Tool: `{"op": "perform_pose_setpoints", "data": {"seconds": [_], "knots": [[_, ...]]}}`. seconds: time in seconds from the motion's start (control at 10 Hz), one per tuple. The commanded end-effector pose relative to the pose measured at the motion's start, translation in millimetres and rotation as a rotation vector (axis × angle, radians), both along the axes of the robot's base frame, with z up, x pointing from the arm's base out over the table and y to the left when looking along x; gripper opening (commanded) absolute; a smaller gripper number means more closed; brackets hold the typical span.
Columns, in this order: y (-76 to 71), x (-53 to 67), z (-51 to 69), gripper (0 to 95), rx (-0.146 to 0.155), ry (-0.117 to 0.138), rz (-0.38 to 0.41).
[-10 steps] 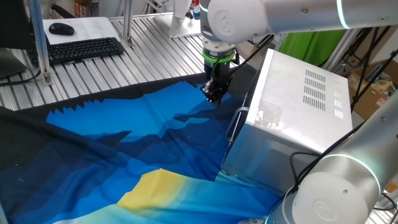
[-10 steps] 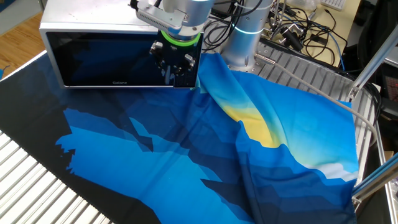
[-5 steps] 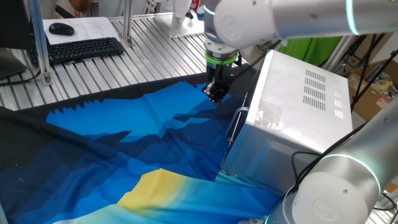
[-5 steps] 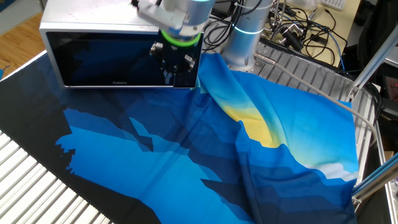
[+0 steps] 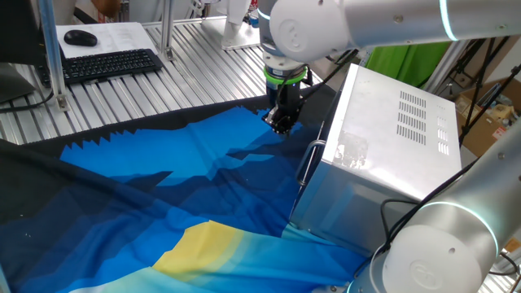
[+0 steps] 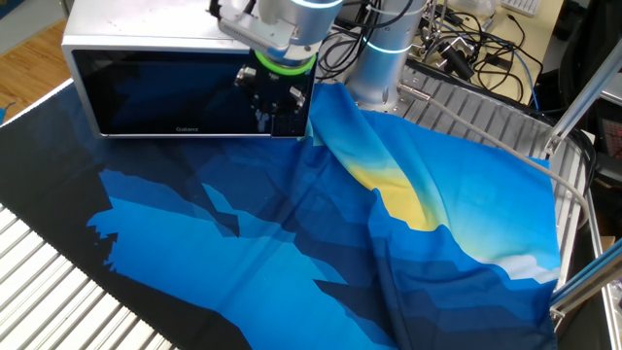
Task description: Open the microwave door
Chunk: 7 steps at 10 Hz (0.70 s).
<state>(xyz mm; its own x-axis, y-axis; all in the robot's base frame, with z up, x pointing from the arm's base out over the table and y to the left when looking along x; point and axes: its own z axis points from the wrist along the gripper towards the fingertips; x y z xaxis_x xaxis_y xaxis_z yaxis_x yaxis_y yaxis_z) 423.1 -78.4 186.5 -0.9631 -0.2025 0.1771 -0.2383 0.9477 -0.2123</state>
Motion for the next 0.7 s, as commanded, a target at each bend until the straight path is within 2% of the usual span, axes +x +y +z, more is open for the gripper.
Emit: {"op": "perform_pose_setpoints", "data": {"seconds": [0.1, 0.2, 0.6, 0.7], "knots": [[-3.2, -2.3, 2.9, 38.0, -0.002, 0.010, -0.002], [-5.7, -6.6, 5.9, 38.0, -0.004, 0.019, -0.004], [-17.3, -28.5, 10.7, 38.0, -0.004, 0.026, -0.006], [-18.1, -30.1, 10.5, 38.0, -0.005, 0.027, -0.006]]}}
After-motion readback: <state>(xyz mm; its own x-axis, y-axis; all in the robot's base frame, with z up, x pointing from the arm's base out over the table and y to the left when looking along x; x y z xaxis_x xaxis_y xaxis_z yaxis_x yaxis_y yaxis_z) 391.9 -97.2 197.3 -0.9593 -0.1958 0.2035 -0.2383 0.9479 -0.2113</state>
